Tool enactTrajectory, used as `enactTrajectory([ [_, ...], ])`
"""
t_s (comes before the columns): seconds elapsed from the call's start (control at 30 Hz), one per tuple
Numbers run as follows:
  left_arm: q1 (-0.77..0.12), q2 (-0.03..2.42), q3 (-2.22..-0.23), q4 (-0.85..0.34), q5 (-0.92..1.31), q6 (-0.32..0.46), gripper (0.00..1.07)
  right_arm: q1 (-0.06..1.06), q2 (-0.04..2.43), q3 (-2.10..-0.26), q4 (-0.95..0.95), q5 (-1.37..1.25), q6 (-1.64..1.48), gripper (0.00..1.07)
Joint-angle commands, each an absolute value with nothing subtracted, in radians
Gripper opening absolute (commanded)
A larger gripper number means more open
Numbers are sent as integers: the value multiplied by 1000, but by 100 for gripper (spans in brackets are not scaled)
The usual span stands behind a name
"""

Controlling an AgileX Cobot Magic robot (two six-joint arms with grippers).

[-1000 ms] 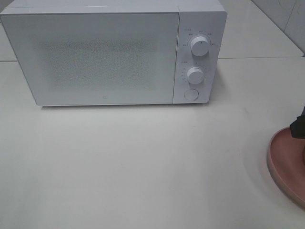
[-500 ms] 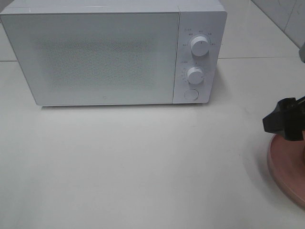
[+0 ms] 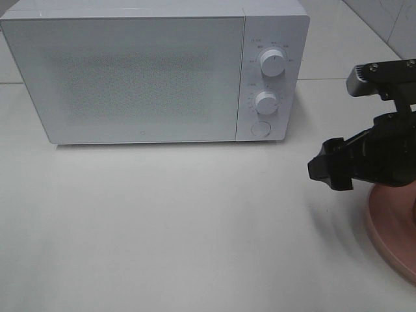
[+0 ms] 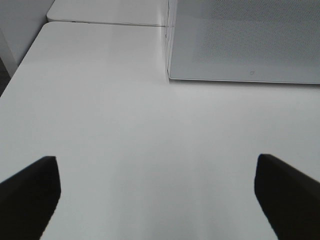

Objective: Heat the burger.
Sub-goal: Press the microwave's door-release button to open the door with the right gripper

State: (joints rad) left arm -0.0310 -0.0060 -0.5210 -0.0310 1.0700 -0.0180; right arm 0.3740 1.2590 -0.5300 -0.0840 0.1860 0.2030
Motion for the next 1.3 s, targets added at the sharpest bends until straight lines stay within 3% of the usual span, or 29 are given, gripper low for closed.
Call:
enactTrajectory([
  [0.03, -27, -27, -519, -39, 1069, -20, 98, 399, 1313, -551, -84, 88, 226, 76],
  [0.77, -27, -19, -519, -38, 1069, -19, 98, 439, 1494, -552, 29, -338, 125, 76],
  [1.3, -27, -9, -519, -38, 1069, -19, 98, 598, 1611, -474, 470, -734, -290, 76],
])
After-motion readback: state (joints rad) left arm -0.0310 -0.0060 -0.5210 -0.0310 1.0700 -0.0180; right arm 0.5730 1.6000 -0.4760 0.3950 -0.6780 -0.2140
